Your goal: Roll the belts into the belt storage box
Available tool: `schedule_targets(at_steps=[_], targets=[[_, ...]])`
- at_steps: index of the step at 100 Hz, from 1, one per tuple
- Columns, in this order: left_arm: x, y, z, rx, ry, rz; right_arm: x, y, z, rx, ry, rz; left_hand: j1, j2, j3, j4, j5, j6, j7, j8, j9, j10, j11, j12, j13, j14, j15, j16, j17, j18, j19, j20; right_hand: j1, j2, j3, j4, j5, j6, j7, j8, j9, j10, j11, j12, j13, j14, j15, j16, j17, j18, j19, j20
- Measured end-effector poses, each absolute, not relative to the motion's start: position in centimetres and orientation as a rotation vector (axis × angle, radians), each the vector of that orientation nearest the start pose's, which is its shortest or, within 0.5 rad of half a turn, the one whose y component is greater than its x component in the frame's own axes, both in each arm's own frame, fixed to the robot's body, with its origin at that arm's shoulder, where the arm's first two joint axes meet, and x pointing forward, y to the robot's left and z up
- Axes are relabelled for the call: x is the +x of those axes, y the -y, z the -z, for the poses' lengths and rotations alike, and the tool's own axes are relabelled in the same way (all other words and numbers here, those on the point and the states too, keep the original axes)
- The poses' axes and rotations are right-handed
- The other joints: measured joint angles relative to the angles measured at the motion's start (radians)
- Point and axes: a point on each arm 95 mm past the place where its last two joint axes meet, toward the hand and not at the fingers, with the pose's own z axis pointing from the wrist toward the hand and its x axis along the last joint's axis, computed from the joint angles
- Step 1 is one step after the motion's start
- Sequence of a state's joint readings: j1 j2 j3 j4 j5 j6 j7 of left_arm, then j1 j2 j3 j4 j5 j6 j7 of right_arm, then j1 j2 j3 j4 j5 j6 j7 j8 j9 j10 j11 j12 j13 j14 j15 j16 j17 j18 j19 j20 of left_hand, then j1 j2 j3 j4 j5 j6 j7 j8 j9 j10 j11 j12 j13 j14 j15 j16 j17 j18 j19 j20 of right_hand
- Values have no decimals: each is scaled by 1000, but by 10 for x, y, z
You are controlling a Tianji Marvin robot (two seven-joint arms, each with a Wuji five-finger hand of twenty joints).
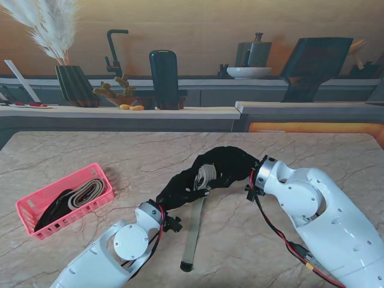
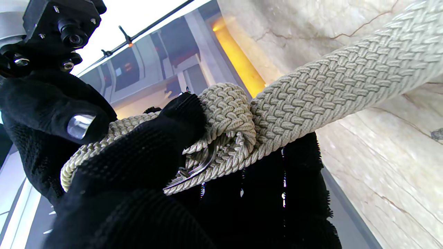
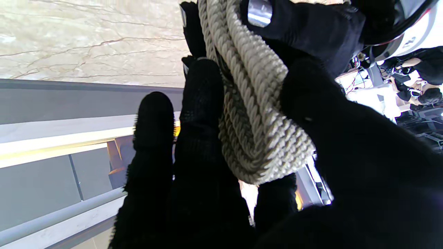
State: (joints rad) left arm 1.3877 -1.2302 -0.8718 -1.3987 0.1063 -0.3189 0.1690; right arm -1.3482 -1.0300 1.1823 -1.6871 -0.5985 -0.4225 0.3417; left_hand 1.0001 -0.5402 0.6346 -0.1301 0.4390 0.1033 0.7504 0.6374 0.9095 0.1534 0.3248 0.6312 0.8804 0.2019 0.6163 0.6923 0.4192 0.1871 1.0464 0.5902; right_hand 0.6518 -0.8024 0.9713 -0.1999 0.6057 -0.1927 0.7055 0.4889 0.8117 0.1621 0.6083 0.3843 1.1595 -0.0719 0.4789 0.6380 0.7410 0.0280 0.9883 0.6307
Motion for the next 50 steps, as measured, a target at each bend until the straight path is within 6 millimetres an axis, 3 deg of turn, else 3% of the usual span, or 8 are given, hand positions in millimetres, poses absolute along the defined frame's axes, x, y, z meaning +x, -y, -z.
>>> schedule_targets(at_steps=[5, 17, 19, 24, 38, 47, 50], targets=[[397, 129, 344, -1848, -1075, 2423, 424, -43, 226, 994, -1889, -1956, 0, 0, -4, 0, 0, 0, 0, 0, 0, 0, 3, 0, 0, 0, 2, 0, 0, 0, 0, 0, 11, 0, 0, 0, 8, -11, 6, -6, 0, 0, -9, -1, 0, 0, -2, -11, 1, -13, 0, -4], [396, 129, 344, -1859, -1067, 2425, 425, -43, 227, 991, -1880, -1965, 0, 0, -8, 0, 2, 0, 0, -1, 0, 1, 9, 6, 0, 0, 13, 1, 0, 0, 0, 0, 44, -16, 9, 0, 68, -74, 127, -119, 50, -11, -44, -28, 15, -4, 41, -27, 36, -28, 8, -16], [396, 129, 344, -1861, -1065, 2426, 425, -43, 227, 990, -1871, -1971, 0, 0, -8, 0, 2, 0, 0, -2, 0, 1, 9, 9, 0, 0, 14, 1, 0, 0, 0, 0, 52, -17, 11, -21, 85, -78, 136, -137, 73, -14, -60, -28, 25, -5, 59, -34, 41, -28, 14, -17], [396, 129, 344, -1863, -1061, 2428, 426, -44, 228, 988, -1837, -1995, 0, 0, -8, 0, 2, 0, -4, -3, 0, 1, 9, 10, 0, 0, 15, 2, 0, 0, 0, 0, 54, -18, 13, -42, 132, -83, 139, -178, 134, -25, -88, -39, 48, -5, 82, -40, 52, -28, 25, -26], [398, 128, 342, -1872, -1039, 2437, 429, -46, 230, 995, -1767, -2040, -5, -2, -5, 0, 2, 4, -25, -33, 5, 2, -14, 38, 0, 2, 16, 2, -5, 2, 0, 0, 54, -62, 31, -42, 199, -85, 139, -247, 217, -35, -139, -65, 72, -5, 109, -65, 73, -28, 50, -27], [398, 127, 342, -1884, -1018, 2445, 429, -46, 228, 992, -1754, -2048, -87, -2, 52, 0, 3, 2, -56, -55, 0, -3, -10, 45, -28, 2, 33, -10, -53, 12, -26, 1, 54, -62, 31, -42, 213, -85, 139, -263, 230, -35, -153, -70, 84, -3, 129, -76, 81, -26, 58, -27], [398, 127, 342, -1888, -1011, 2448, 429, -46, 227, 988, -1748, -2051, -161, 8, 61, 25, 1, -4, -82, -65, -36, -11, 35, -17, -53, 1, 31, -29, -73, 16, -41, 3, 54, -70, 31, -42, 222, -85, 147, -264, 247, -35, -159, -69, 84, -3, 130, -75, 84, -26, 62, -27]])
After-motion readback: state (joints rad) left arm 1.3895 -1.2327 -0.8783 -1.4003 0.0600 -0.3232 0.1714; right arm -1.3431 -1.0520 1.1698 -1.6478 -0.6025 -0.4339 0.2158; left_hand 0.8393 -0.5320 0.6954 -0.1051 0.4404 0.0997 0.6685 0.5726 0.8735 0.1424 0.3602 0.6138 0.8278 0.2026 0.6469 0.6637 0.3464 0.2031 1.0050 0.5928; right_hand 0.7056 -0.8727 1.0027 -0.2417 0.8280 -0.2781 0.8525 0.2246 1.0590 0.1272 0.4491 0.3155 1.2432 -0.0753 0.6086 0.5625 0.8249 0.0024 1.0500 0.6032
